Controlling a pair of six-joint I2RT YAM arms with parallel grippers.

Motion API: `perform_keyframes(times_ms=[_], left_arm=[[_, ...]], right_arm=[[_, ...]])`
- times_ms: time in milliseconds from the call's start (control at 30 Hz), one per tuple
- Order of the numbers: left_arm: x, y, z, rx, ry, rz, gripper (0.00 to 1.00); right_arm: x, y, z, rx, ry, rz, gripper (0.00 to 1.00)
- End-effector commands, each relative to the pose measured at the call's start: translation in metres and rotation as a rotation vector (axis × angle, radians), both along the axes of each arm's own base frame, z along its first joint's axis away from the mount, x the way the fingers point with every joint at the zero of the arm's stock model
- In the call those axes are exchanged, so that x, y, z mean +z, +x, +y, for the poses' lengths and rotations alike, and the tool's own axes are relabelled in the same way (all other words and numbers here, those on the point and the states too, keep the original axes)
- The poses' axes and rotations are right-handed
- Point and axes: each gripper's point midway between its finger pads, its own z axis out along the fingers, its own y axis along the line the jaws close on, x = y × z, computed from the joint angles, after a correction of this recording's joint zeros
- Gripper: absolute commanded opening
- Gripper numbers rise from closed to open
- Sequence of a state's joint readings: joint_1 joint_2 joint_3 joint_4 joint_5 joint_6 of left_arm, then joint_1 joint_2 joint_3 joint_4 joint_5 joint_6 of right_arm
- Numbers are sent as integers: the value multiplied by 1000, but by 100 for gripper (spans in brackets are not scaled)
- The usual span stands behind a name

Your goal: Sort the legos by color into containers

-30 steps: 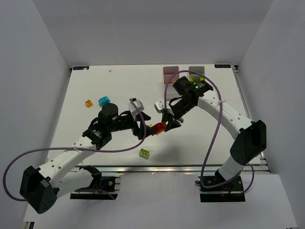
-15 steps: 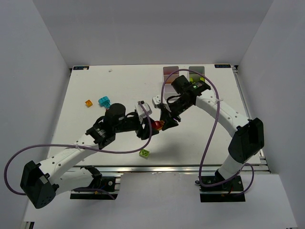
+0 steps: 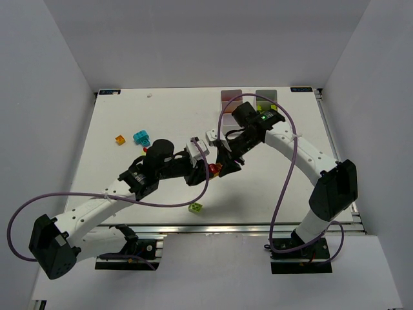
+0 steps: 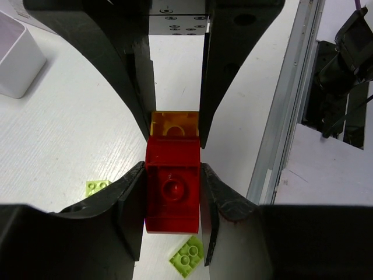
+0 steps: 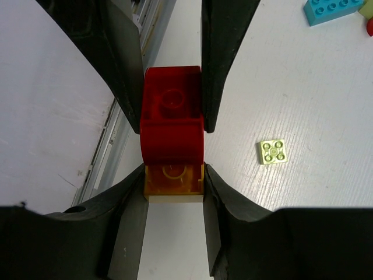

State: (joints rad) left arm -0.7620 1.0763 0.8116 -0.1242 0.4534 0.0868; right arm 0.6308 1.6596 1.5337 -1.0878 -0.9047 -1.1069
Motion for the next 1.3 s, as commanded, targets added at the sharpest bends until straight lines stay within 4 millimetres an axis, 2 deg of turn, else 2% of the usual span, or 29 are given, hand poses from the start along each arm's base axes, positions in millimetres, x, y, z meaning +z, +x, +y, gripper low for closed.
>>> perform_keyframes(times_ms=[0, 100, 167, 333, 500, 567, 633, 667, 700, 733, 767, 833, 867, 933, 1033, 1067, 1100, 1133, 1233, 1267], left_arm=[[12, -2, -1, -3, -8, -11, 15], [22, -2, 0, 8, -39, -25, 0], [28, -1, 1, 25, -60, -32, 0], [55, 12, 12, 76, -149, -22, 0], [75, 40, 33, 129, -237, 5, 0], [82, 52, 35, 140, -264, 5, 0], [91, 65, 33, 170, -272, 3, 0], [81, 76, 27, 182, -257, 38, 0], [83, 85, 24, 205, -275, 62, 0], [95, 96, 20, 229, -298, 63, 0], [85, 112, 12, 238, -294, 93, 0], [88, 128, 1, 240, -324, 119, 0], [89, 143, -9, 229, -343, 111, 0], [91, 158, -19, 220, -368, 103, 0], [87, 186, -37, 188, -377, 59, 0], [99, 193, -43, 173, -396, 18, 0], [83, 207, -47, 181, -375, 18, 0], [80, 214, -50, 188, -373, 4, 0], [76, 243, -57, 221, -381, -63, 0], [84, 249, -58, 228, -412, -107, 0]], right_arm=[[21, 0, 6, 11, 80, -41, 0], [14, 0, 2, 0, 68, -48, 0], [13, 1, -1, -9, 76, -61, 0], [-5, 1, -20, -54, 55, -57, 0], [-14, 6, -36, -107, 47, -71, 0], [-18, 9, -43, -141, 38, -60, 0], [-13, 18, -48, -187, 53, -83, 0], [-17, 27, -56, -240, 45, -82, 0], [-6, 39, -58, -307, 77, -112, 0], [-2, 47, -62, -356, 90, -126, 0], [2, 57, -77, -436, 96, -151, 0], [16, 78, -89, -560, 141, -193, 0], [20, 87, -107, -646, 146, -225, 0], [33, 106, -130, -760, 187, -268, 0], [47, 115, -152, -837, 220, -312, 0], [51, 116, -155, -850, 228, -318, 0], [51, 117, -159, -863, 231, -316, 0], [54, 118, -163, -880, 241, -308, 0], [55, 120, -166, -896, 246, -296, 0], [55, 121, -167, -904, 249, -292, 0]])
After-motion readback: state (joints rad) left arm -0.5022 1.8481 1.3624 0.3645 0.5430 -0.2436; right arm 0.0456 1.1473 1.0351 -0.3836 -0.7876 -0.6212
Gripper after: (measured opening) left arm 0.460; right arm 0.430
